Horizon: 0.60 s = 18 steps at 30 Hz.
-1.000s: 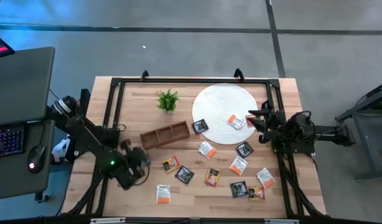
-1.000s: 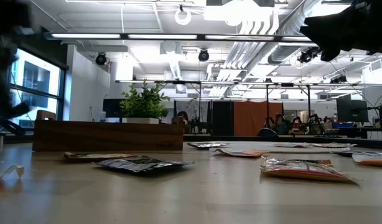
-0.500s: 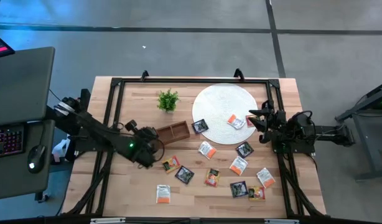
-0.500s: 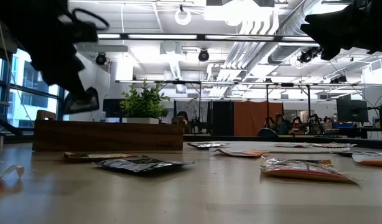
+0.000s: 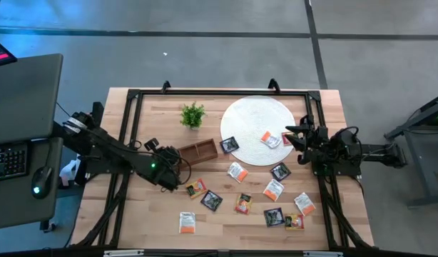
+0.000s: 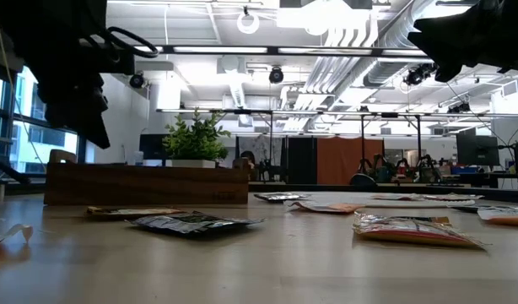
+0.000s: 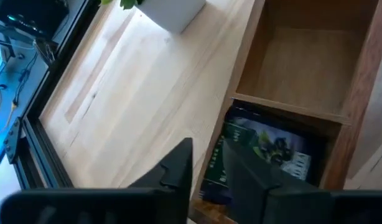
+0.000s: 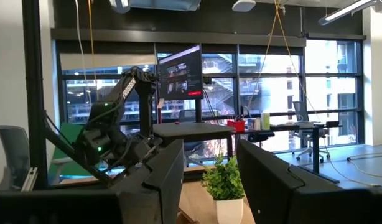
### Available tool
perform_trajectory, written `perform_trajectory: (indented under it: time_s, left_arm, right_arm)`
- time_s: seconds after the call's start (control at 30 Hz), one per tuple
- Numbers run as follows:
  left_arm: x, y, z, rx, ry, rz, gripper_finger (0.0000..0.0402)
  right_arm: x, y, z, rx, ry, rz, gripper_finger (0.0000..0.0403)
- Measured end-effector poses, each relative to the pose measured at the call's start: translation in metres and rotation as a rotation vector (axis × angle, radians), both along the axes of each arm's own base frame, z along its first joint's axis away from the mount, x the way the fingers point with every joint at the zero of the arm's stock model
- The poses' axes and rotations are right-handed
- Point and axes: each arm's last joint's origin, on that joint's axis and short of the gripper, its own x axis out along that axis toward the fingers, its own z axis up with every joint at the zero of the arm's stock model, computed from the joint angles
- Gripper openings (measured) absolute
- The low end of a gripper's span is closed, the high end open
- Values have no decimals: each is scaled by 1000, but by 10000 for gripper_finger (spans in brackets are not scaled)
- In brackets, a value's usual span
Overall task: Pick & Place Tea
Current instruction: Put the purple tea bag into the left section of the wooden organizer
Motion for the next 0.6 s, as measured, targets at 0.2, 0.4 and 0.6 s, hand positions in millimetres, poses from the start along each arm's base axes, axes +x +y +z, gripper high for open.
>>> perform_trajectory:
  time_s: [0.2, 0.4, 0.6]
  left_arm:
    - [7, -4, 14, -12, -48, -6, 125]
    - [29, -5, 49, 19, -129, -60, 127]
    - [45, 12, 72, 17, -149, -31, 127]
  right_arm:
    - [0, 1, 0, 39, -10, 35, 146]
    - [9, 0, -1, 78, 11, 51, 142]
    - [34, -1, 0, 114, 155, 38, 142]
